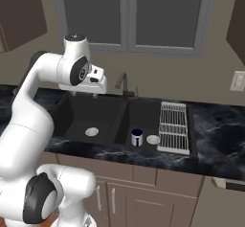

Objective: Move any existing items from the left basin to the right basin for drying. Then move the glass cup from the counter to the left basin of the sink for washing.

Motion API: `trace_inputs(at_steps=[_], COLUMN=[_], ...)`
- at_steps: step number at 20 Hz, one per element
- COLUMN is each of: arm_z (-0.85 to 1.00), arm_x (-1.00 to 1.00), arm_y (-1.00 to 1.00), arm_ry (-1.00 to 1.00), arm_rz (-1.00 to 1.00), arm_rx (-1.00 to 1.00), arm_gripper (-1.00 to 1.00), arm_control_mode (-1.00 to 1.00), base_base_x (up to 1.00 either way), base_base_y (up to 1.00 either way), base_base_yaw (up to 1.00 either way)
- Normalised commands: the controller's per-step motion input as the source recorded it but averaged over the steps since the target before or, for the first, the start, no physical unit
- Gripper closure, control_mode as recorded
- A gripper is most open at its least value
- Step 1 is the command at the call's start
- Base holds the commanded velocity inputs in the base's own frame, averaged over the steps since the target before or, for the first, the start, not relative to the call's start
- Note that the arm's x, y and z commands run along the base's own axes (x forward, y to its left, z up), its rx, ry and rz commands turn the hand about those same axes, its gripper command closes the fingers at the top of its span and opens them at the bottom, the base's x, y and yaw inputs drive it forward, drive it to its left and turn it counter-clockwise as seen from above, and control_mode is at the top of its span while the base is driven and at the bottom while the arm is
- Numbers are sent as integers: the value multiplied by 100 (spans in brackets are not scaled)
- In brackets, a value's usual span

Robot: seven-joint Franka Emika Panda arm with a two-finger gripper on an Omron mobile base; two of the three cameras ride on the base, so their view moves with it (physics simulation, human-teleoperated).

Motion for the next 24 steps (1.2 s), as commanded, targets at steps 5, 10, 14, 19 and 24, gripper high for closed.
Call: trace_inputs(at_steps=[5, 10, 14, 19, 24], arm_z=[0, 0, 0, 0, 0], arm_x=[0, 0, 0, 0, 0], arm_y=[0, 0, 0, 0, 0], arm_ry=[0, 0, 0, 0, 0], arm_rz=[0, 0, 0, 0, 0], arm_rx=[0, 0, 0, 0, 0], arm_gripper=[-100, -100, -100, -100, -100], arm_control_mode=[100, 100, 100, 100, 100], base_base_x=[0, 0, 14, 24, 62], base_base_y=[55, 57, 53, 36, 3], base_base_yaw=[0, 0, 0, 0, 0])
